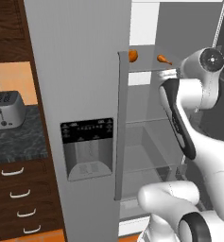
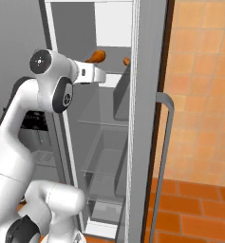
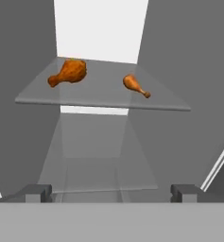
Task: Place one squash and one chicken drumstick in each tupperware on the nearby counter, to pack two identical lunches.
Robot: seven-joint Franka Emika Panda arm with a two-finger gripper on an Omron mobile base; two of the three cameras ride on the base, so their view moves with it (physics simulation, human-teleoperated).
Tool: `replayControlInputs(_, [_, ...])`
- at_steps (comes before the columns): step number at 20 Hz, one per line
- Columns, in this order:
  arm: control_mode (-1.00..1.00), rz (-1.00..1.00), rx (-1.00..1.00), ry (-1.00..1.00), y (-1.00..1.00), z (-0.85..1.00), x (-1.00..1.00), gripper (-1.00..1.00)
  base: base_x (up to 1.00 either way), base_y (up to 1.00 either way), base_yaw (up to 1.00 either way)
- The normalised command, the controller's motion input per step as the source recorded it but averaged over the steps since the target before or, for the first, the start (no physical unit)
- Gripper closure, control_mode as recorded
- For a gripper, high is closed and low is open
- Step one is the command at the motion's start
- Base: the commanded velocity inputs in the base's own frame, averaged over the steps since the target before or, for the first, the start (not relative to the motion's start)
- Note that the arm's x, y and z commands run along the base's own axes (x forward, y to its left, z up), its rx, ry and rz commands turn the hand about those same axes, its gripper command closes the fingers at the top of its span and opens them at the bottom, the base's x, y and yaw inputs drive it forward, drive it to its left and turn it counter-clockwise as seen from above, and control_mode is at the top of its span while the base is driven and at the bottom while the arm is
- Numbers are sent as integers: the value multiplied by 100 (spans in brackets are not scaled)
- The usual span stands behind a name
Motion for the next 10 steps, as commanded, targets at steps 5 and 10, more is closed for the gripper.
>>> replayControlInputs(5, [-100,0,0,1,-8,16,52,-100,0,0,0])
replayControlInputs(10, [-100,0,0,16,-21,11,57,-100,0,0,0])
